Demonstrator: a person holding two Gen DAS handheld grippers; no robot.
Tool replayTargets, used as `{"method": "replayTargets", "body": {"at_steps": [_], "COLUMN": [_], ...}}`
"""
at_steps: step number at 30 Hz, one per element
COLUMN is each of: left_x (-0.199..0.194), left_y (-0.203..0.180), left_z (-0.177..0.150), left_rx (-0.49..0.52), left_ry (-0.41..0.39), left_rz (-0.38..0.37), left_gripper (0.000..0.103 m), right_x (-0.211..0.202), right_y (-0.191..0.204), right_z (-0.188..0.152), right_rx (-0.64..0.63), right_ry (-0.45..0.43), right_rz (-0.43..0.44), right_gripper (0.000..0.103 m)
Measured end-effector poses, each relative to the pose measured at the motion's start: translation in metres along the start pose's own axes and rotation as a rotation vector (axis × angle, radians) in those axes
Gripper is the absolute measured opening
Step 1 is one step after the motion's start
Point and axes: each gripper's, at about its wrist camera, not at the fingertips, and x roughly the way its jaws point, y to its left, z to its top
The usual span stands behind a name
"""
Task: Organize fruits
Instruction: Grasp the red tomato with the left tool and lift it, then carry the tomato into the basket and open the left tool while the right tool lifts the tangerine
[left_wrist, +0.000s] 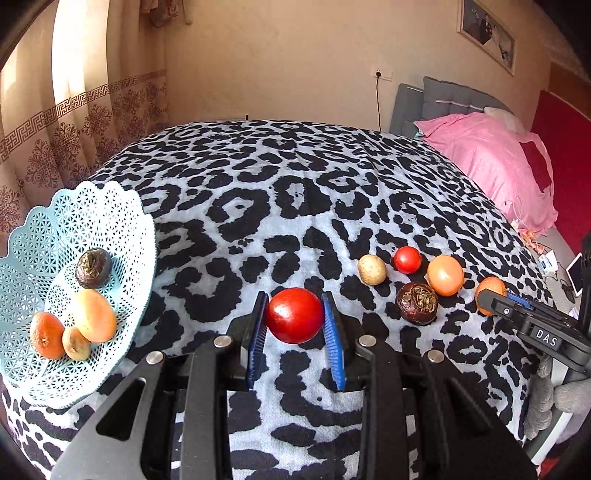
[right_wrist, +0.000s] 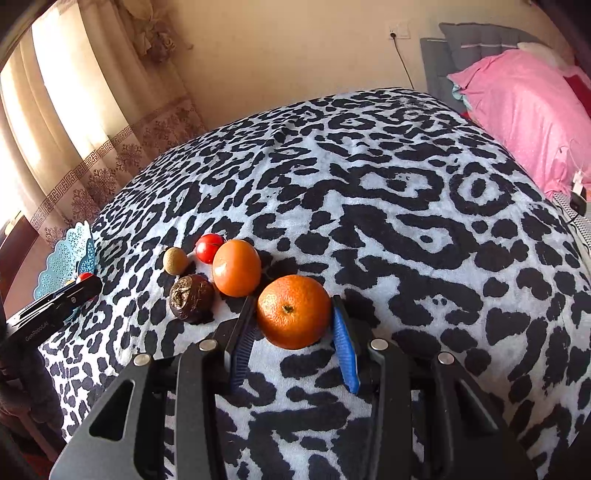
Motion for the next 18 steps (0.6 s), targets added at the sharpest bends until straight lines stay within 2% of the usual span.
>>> {"method": "replayTargets", "body": {"at_steps": [11,18], "left_x": [-0.023,-0.038], "left_y": [0.032,0.061], "left_z": [-0.001,-0.002], "left_rx": [-0.054,-0.096], "left_ry": [-0.044,-0.075], "left_rz": [0.023,0.065], "left_gripper": [0.03,0.03], "right_x": [-0.008,-0.009], "right_y": [0.017,0.036], "right_z": [0.0,0.0], "right_rx": [-0.027,-0.053], "right_ry": [-0.007,-0.009], "right_rz": [-0.002,0.014], "right_gripper": [0.04,0.04]}}
